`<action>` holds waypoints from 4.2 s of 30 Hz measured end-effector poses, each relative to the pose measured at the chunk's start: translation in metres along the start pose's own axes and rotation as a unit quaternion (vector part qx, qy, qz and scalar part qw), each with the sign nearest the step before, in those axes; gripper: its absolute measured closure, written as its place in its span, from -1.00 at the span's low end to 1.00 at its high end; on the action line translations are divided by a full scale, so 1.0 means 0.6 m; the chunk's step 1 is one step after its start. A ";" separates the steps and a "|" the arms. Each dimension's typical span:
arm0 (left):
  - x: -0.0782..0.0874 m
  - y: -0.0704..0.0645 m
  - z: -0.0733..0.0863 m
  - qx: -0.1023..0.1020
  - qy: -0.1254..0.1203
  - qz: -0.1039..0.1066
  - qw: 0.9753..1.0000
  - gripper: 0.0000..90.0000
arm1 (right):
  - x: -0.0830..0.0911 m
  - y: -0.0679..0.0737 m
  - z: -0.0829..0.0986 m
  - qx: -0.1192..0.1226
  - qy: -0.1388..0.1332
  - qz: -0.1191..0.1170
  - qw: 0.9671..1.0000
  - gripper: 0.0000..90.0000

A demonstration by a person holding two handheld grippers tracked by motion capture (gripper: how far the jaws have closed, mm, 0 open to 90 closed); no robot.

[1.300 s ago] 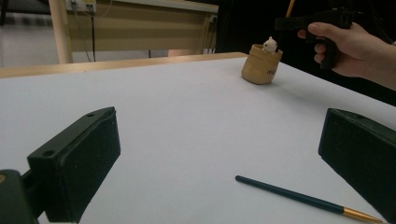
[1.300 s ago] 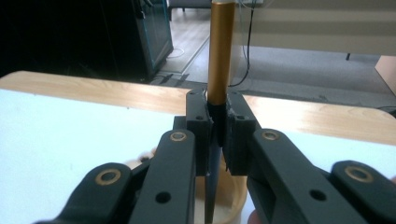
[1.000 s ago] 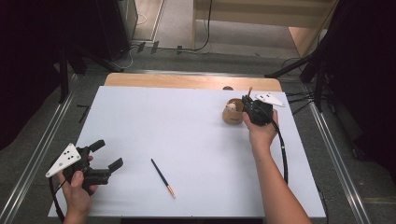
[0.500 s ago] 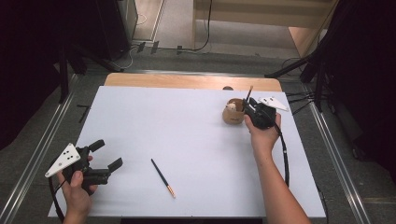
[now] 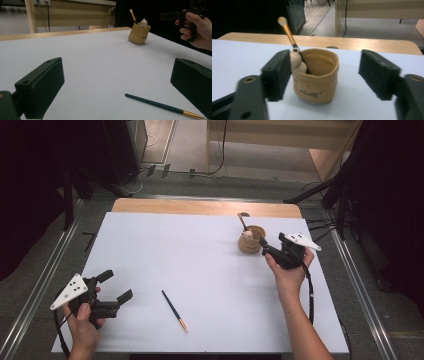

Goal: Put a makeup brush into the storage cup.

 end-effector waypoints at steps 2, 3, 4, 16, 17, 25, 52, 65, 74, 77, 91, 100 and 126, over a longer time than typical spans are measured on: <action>0.000 0.000 0.000 -0.001 0.000 0.000 1.000 -1.00 | 0.009 0.001 0.003 0.006 -0.002 0.000 1.000 -0.59; 0.000 -0.001 0.000 -0.001 -0.001 0.000 1.000 -1.00 | 0.009 0.001 0.003 0.006 -0.002 0.000 1.000 -0.59; 0.000 -0.001 -0.001 -0.001 -0.001 0.000 1.000 -1.00 | 0.013 0.001 0.004 0.009 -0.003 -0.004 1.000 -0.64; -0.002 -0.002 0.000 -0.002 0.000 0.000 1.000 -1.00 | 0.060 -0.001 0.032 0.028 -0.014 -0.051 0.998 -1.00; -0.002 -0.002 0.000 -0.002 0.001 0.000 1.000 -1.00 | 0.068 -0.004 0.037 0.029 -0.015 -0.053 0.998 -1.00; -0.005 -0.003 0.001 -0.002 0.003 0.002 1.000 -1.00 | 0.090 -0.021 0.056 0.029 -0.021 -0.058 0.998 -1.00; -0.011 0.001 0.004 -0.001 0.011 0.006 1.000 -1.00 | 0.183 -0.109 0.122 0.044 -0.038 -0.044 0.997 -1.00; -0.003 0.004 0.004 0.006 0.001 0.004 1.000 -1.00 | 0.206 -0.134 0.130 0.039 -0.051 -0.043 0.997 -1.00; -0.005 0.002 0.004 0.003 0.005 0.004 1.000 -1.00 | 0.201 -0.126 0.129 0.044 -0.051 -0.048 0.997 -1.00; -0.007 -0.001 0.002 0.004 0.003 0.007 1.000 -1.00 | 0.201 -0.126 0.129 0.044 -0.051 -0.048 0.997 -1.00; -0.044 -0.021 -0.019 -0.001 0.016 0.029 0.999 -1.00 | 0.196 -0.117 0.127 0.039 -0.048 -0.061 0.996 -1.00; -0.082 -0.031 -0.043 -0.029 0.099 0.057 0.993 -1.00 | 0.201 -0.122 0.131 0.038 -0.042 -0.058 0.997 -1.00; -0.194 -0.071 -0.021 -0.086 0.322 0.174 0.927 -1.00 | 0.198 -0.120 0.135 0.040 -0.034 -0.061 0.997 -1.00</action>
Point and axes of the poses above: each handheld gripper's, and its own axes: x roughly backward along the jaws, z roughly out of its underside, y roughly to its left, the point moved 3 cm from there along -x, roughly forward along the jaws, and after that the axes turned 14 degrees about z, right-handed, at the moved point
